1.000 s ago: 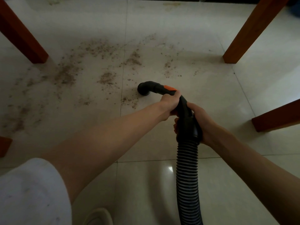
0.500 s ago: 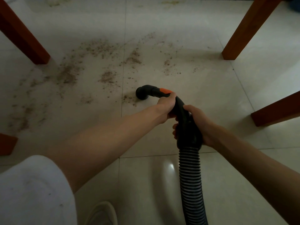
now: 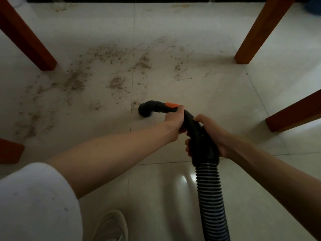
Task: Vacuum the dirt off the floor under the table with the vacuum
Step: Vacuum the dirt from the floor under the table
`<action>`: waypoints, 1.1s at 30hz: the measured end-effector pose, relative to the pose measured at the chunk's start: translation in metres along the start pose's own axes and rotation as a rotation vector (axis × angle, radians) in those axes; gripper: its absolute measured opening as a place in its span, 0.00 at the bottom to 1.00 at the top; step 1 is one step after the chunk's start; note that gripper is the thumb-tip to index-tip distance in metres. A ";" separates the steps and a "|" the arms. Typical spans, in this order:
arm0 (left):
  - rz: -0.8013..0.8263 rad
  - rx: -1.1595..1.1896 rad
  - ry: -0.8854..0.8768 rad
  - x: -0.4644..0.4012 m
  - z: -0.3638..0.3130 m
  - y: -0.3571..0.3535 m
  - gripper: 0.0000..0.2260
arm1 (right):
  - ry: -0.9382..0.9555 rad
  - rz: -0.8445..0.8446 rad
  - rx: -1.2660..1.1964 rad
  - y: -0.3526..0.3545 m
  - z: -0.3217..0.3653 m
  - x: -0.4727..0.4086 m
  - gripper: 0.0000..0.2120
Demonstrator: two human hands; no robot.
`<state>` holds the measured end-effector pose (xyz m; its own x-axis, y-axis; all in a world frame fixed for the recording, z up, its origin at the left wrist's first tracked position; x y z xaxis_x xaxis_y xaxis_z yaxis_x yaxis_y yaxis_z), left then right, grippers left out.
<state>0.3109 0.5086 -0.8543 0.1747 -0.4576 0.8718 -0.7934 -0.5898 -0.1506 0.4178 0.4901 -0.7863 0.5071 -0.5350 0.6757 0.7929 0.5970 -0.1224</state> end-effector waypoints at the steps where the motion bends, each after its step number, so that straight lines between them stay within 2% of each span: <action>1: -0.004 0.015 0.000 0.000 0.000 0.002 0.16 | 0.006 -0.001 0.004 -0.003 0.000 0.000 0.16; 5: 0.006 0.042 -0.010 -0.002 -0.006 0.010 0.17 | 0.076 -0.038 0.026 -0.012 0.000 -0.005 0.16; 11: -0.069 0.068 -0.051 -0.010 -0.026 0.019 0.22 | 0.182 -0.143 0.055 -0.028 0.008 -0.025 0.18; 16: -0.107 0.078 -0.066 -0.014 -0.049 0.026 0.18 | 0.228 -0.189 0.030 -0.034 0.023 -0.046 0.18; 27: -0.100 -0.023 -0.095 -0.032 -0.080 0.031 0.27 | 0.258 -0.288 -0.001 -0.040 0.039 -0.088 0.16; 33: -0.038 -0.017 -0.096 -0.035 -0.082 0.029 0.24 | 0.233 -0.270 0.000 -0.037 0.039 -0.091 0.15</action>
<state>0.2334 0.5622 -0.8510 0.2590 -0.4971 0.8281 -0.7946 -0.5971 -0.1099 0.3297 0.5397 -0.8150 0.3424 -0.7957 0.4996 0.9090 0.4151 0.0381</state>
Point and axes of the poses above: each hand's wrist, its own x-axis away from the middle knuckle, its own y-axis out of the back of the hand, z = x × y, the point moved 5 cm from there along -x, towards the middle knuckle, and after that the axes turned 13 degrees about y, right-handed, at the moved point
